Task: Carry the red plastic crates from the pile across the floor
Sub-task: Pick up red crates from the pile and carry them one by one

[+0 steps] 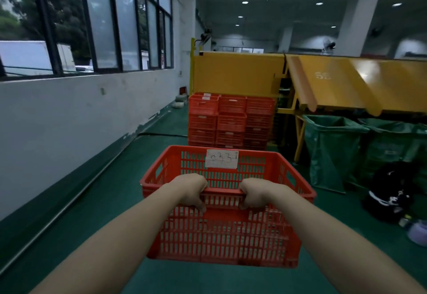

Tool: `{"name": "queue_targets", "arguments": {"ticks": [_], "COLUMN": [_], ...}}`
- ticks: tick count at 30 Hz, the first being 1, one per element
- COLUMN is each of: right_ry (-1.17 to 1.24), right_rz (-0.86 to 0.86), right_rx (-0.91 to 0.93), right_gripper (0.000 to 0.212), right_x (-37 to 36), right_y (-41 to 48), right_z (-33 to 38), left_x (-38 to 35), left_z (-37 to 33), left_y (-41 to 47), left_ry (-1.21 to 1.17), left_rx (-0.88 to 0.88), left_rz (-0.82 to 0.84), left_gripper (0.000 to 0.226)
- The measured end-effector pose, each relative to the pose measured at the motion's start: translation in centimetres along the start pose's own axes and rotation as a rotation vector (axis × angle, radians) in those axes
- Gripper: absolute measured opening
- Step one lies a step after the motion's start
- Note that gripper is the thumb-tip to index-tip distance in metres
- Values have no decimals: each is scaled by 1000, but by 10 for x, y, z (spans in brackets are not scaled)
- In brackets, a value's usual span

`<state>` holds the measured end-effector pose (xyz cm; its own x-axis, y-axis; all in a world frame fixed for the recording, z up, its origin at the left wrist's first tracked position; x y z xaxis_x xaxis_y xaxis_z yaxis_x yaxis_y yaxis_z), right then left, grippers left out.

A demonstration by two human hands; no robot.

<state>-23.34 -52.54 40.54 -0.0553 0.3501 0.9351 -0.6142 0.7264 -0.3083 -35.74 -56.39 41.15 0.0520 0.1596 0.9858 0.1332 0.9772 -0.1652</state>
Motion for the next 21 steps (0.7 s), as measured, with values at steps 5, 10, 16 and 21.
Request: {"name": "queue_targets", "arguments": {"ticks": [5, 10, 16, 21], "right_ry": [-20, -12, 6, -20], "right_rz": [-47, -99, -156, -200], "right_rx": [-61, -122, -162, -170], "right_gripper": [19, 22, 15, 15], "right_x": [39, 90, 145, 180], "right_y": [78, 177, 284, 370], "right_z": [-41, -75, -114, -155], "left_x": [17, 45, 76, 89], "left_z": [37, 92, 149, 184], "left_y": [97, 205, 322, 415], "left_ry": [34, 78, 106, 110], "left_rx": [-41, -88, -131, -154], "left_rz": [-46, -88, -118, -136], "left_gripper": [38, 38, 33, 33]}}
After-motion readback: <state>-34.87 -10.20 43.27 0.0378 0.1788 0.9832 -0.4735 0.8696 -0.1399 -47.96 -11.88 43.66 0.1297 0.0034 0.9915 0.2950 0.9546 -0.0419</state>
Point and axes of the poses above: each hand's wrist, its own y-axis towards the middle knuckle, its own x-axis out of the back of the hand, z = x × y, the point moved 10 cm from there along y, towards the middle knuckle, and after that the axes turned 6 degrees about y, right-handed, at the moved point
